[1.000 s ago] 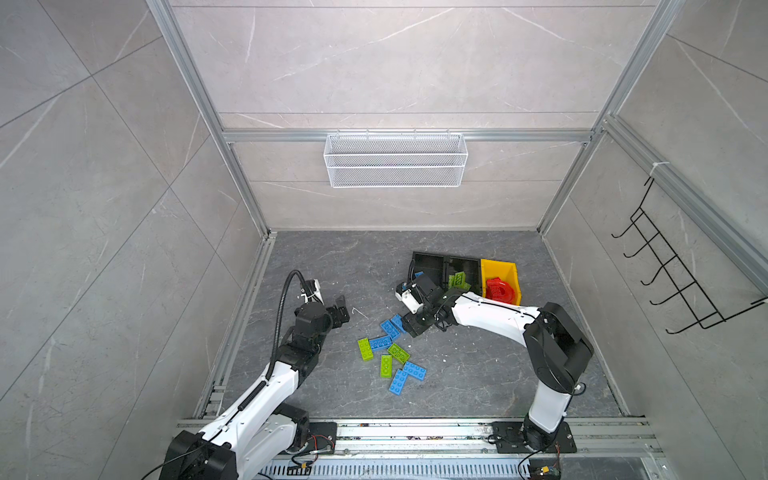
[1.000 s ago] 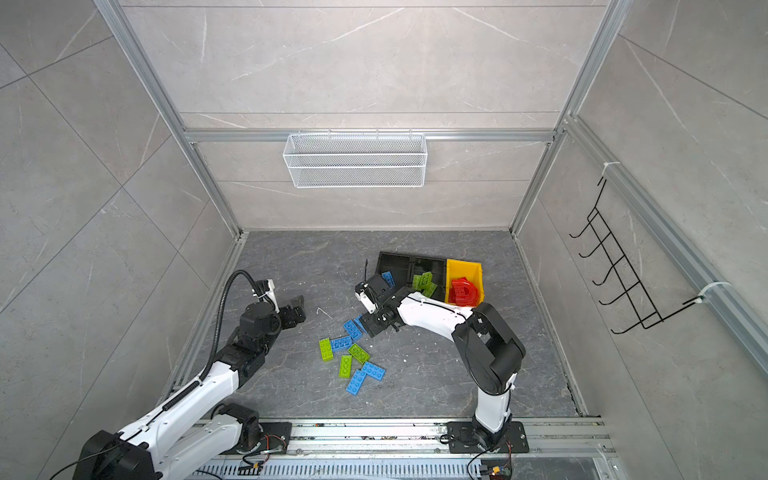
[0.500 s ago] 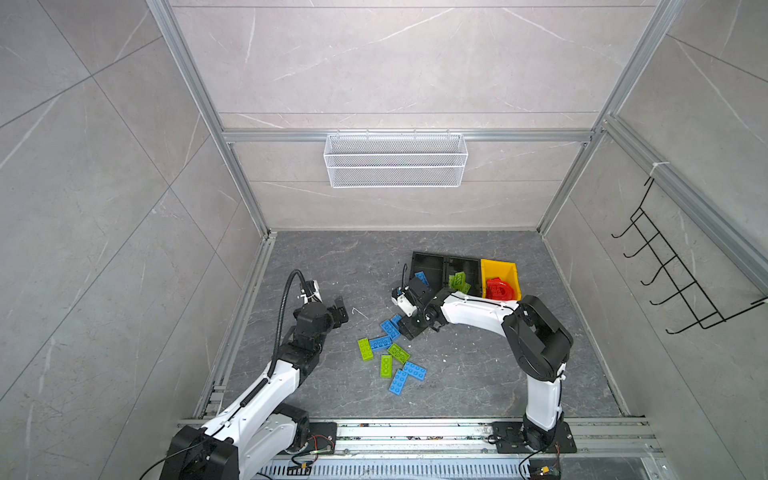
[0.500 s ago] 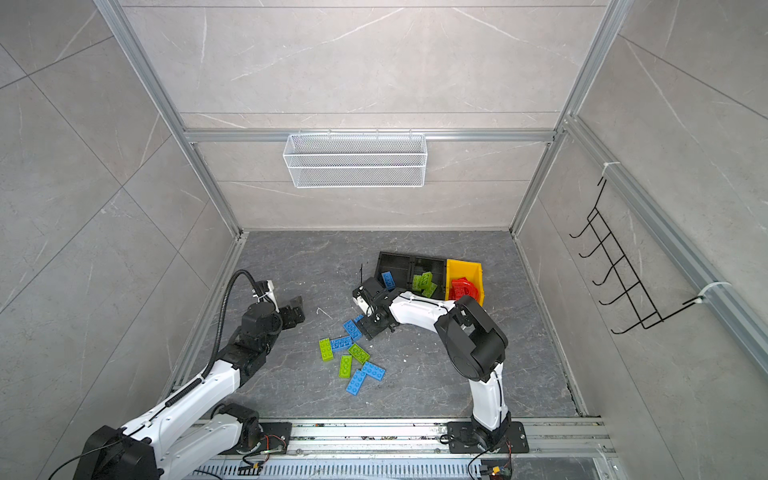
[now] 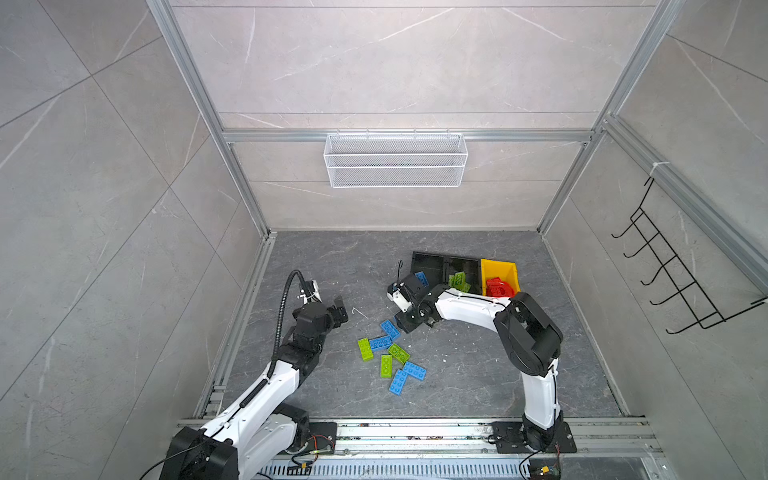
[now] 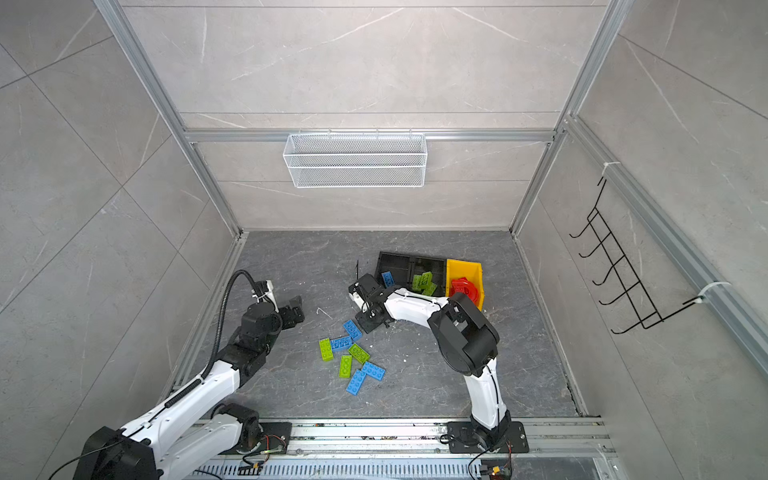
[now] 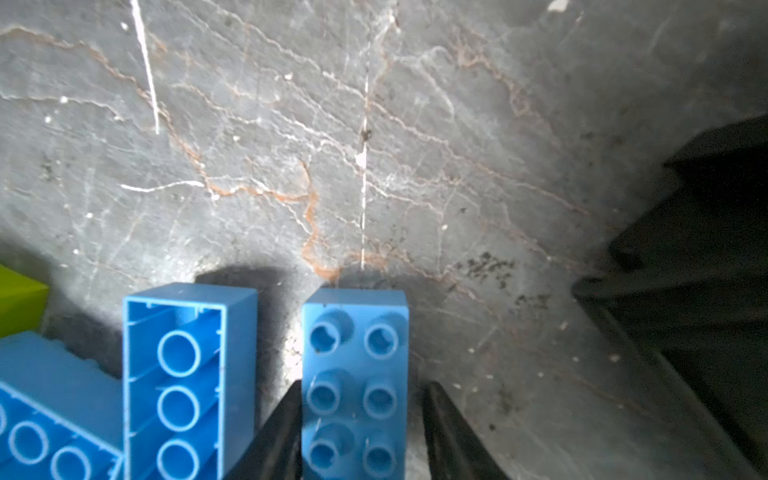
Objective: Sort the legos into containers by color
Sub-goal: 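Grasp the light-blue 2x4 brick with the right gripper and lift it toward the black bin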
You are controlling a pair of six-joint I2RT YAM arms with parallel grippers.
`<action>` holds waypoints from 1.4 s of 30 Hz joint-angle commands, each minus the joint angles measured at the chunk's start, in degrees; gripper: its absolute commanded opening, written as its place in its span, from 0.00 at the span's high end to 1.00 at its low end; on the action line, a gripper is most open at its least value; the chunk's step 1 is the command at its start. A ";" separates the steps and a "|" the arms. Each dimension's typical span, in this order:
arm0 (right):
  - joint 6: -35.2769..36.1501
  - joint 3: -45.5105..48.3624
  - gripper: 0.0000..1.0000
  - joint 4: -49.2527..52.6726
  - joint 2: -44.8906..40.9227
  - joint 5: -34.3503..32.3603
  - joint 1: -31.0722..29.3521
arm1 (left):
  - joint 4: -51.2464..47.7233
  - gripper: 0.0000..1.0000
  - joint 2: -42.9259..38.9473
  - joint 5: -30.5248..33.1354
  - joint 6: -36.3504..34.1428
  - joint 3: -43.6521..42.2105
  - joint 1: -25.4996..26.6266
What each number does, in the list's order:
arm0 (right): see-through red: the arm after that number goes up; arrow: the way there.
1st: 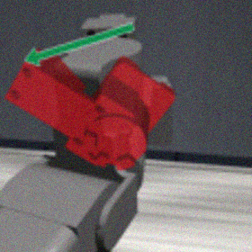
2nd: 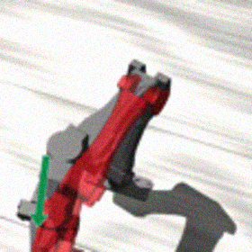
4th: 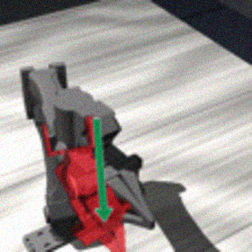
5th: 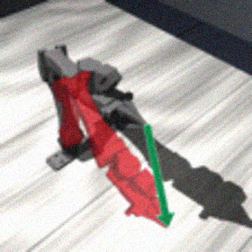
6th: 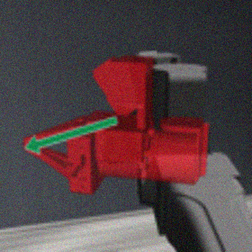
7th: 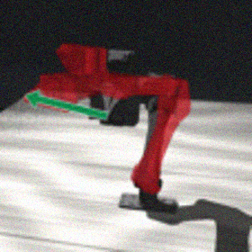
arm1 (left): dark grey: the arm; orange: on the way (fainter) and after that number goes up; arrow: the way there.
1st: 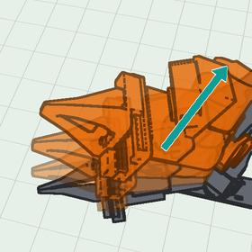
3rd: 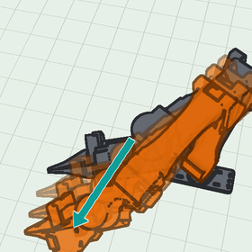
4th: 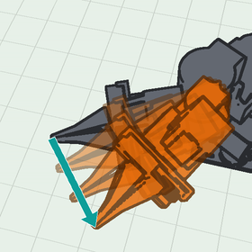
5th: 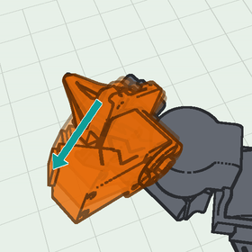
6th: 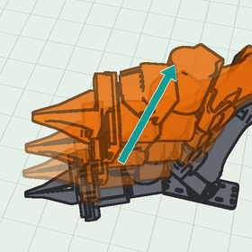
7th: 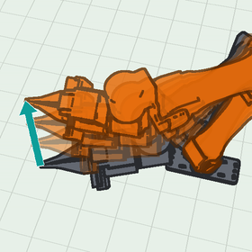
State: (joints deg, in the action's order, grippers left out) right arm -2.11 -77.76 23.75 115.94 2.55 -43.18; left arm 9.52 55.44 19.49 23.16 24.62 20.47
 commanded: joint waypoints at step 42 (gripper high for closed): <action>-6.70 -8.85 0.80 -2.51 -5.19 1.24 17.93 | 5.46 0.01 1.42 -2.54 -1.02 -0.15 -0.24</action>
State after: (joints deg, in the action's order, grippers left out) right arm -9.23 -85.45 20.78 109.45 4.05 -25.15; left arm 12.49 56.69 16.45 22.72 24.12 20.47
